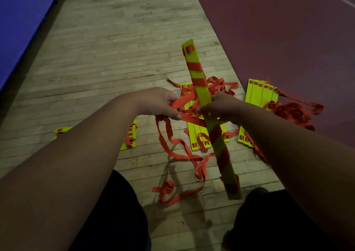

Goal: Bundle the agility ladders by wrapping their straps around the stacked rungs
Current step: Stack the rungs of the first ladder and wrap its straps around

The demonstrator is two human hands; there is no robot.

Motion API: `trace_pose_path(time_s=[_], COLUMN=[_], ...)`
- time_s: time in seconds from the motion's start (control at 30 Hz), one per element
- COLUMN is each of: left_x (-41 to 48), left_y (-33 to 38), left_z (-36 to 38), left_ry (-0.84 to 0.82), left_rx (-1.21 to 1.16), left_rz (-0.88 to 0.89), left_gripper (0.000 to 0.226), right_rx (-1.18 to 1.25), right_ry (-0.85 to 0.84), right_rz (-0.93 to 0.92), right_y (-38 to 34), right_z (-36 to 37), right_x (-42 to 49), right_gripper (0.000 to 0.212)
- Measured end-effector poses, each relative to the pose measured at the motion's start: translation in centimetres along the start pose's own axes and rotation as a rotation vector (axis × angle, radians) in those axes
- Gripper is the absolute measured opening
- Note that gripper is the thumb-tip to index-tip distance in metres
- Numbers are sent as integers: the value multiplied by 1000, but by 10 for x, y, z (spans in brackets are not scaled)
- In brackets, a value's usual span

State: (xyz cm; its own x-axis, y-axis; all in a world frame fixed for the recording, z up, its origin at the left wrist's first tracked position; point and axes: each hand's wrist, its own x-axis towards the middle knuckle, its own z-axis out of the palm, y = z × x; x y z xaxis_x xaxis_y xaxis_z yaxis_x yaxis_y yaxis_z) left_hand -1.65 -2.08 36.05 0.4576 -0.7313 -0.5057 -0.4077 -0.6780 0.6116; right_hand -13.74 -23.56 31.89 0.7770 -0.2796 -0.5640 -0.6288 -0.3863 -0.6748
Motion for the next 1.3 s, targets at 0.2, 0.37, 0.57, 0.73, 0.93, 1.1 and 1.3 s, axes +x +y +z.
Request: trace_pose_path(time_s=[0.2, 0.37, 0.57, 0.73, 0.93, 1.1, 1.3], left_x=[1, -2, -1, 3, -1, -5, -8], left_y=[-2, 0, -7, -12, -8, 2, 8], left_z=[0, -1, -3, -5, -8, -10, -2], left_ry=[-40, -71, -136, -70, -22, -25, -68], left_rx=[-12, -69, -56, 71, 102, 44, -100], left_rz=[18, 46, 21, -82, -110, -35, 46], left_gripper=[26, 22, 32, 6, 5, 11, 18], right_rx=[72, 132, 140, 20, 19, 117, 320], right_ry=[95, 119, -4, -87, -49, 96, 47], right_rz=[-36, -16, 19, 13, -19, -112, -114], right_y=[2, 3, -5, -2, 0, 2, 4], right_z=[10, 8, 8, 4, 1, 1, 5], right_x=[6, 7, 1, 3, 2, 2, 3], right_gripper=[12, 12, 17, 15, 31, 28, 31])
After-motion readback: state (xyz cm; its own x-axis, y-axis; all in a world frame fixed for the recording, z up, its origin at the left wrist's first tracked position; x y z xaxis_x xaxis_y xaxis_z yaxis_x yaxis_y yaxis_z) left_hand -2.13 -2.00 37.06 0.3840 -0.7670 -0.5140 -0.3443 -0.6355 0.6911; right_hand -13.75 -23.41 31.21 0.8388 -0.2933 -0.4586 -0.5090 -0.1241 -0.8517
